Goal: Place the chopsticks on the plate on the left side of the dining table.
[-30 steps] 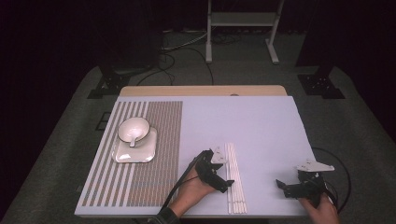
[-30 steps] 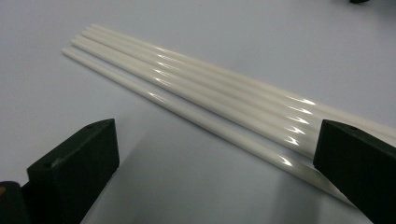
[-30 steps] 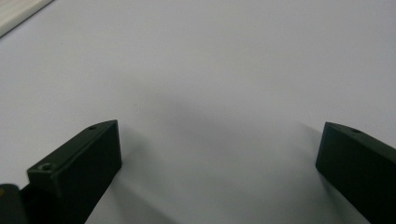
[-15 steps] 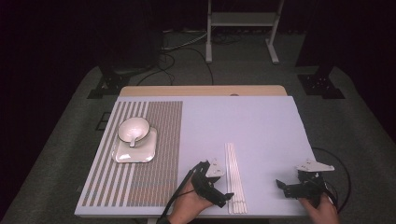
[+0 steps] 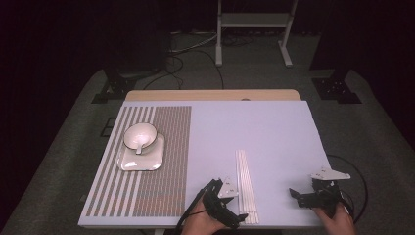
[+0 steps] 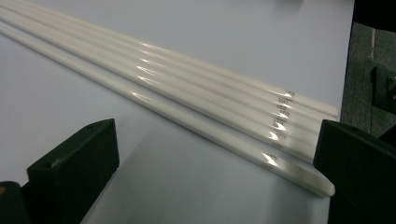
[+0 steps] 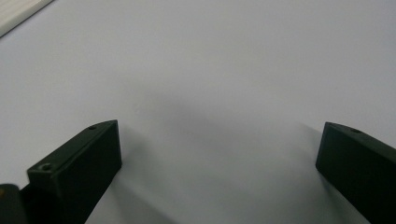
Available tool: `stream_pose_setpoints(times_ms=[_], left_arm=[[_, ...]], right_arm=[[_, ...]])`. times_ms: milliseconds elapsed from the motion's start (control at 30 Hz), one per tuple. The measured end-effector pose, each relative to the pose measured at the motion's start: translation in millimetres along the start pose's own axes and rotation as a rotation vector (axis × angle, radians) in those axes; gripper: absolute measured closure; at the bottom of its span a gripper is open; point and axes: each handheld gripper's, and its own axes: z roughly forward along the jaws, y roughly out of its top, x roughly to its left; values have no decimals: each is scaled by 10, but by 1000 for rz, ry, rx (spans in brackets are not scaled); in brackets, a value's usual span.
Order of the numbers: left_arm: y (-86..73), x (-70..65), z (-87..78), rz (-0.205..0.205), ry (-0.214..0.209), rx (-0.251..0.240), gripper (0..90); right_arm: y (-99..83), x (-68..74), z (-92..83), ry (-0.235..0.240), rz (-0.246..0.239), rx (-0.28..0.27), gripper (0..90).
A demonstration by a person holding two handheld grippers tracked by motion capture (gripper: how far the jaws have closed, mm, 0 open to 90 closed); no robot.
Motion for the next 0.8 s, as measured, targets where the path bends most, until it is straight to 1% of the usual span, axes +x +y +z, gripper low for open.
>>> stream_pose_setpoints(times_ms=[133,233,333,400,567,633,800], left_arm=[[-12,-50,-7,4,-6,5,0],[-15,-75,-5,14,-1,8,0],[-19,-115,9,35,12,19,0],[-21,-123,11,38,18,21,0],[-40,-164,25,53,58,40,0],[-48,-174,21,52,67,43,0],[-57,-165,2,46,68,49,0]], right_arm=[[0,0,0,0,0,0,0],[0,0,0,0,0,0,0],[0,0,0,0,0,0,0],[0,0,0,0,-1,0,0],[0,0,0,0,0,0,0],[0,0,0,0,0,0,0],[0,0,0,0,-1,0,0]])
